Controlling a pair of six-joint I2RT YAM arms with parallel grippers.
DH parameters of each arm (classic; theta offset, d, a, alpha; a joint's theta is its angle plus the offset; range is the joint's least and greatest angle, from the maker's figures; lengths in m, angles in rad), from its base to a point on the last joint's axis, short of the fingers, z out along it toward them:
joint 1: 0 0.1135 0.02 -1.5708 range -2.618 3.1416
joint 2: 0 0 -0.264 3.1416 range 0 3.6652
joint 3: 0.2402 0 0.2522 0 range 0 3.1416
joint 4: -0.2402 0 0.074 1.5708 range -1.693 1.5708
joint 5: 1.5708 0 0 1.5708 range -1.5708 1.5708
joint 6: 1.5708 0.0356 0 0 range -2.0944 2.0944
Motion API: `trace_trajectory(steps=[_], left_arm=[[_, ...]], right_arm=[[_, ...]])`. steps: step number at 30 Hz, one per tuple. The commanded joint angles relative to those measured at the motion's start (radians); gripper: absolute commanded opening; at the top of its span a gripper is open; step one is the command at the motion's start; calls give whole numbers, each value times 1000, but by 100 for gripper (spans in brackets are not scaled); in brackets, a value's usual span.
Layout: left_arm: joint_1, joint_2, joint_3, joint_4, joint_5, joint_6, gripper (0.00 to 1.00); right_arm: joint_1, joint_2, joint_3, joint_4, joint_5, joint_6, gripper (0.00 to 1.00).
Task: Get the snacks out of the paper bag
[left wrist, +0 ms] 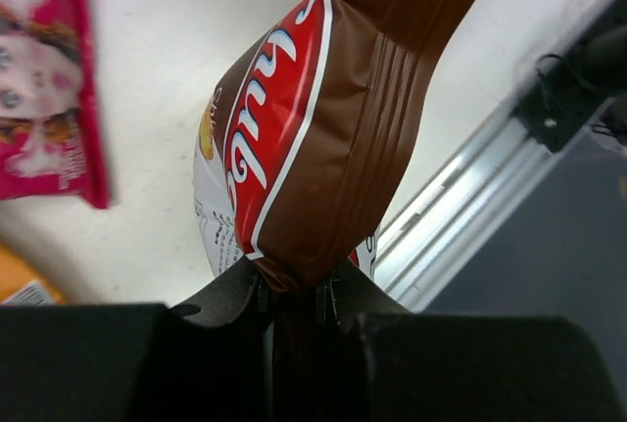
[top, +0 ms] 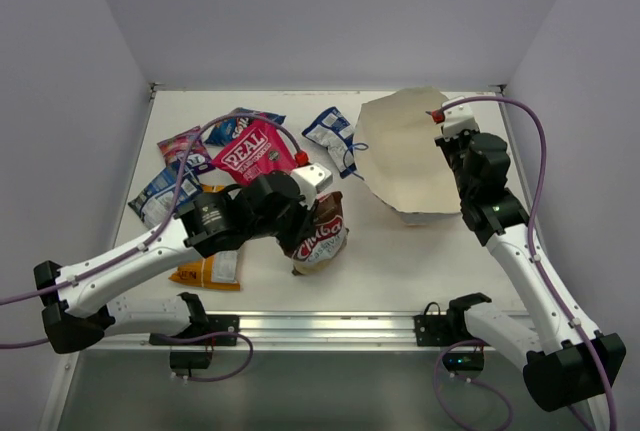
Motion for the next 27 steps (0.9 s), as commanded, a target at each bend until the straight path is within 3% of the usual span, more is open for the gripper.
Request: trace_trajectory(steps=[1, 6, 11, 15, 18, 19, 21, 25, 26, 27], left_arm=[[31, -58, -55, 223, 250, -9, 0], [218, -28, -230, 432, 524, -32, 0], [357, 83, -335, 559, 548, -34, 0], [402, 172, -359, 619, 528, -17, 1], [425, 223, -343, 630, 479, -5, 13], [429, 232, -327, 626, 462, 0, 23], [437, 247, -295, 598, 390, 9, 29], [437, 238, -209, 499, 269, 28, 58], [437, 220, -192, 480, 246, 29, 72], [437, 210, -159, 463, 197, 29, 78]], right_arm=[[-4, -5, 12, 53, 14, 19, 0], [-4, -8, 7, 54, 7, 17, 0], [-4, -20, 4, 54, -19, 11, 0], [-4, -19, 2, 54, -21, 8, 0], [-4, -16, 2, 56, -16, 4, 0], [-4, -14, 2, 57, -13, 1, 0], [-4, -11, 4, 59, -15, -1, 0], [-4, -8, 7, 59, -10, -3, 0], [-4, -7, 8, 59, -12, -1, 0], [-4, -7, 10, 59, -13, -1, 0]])
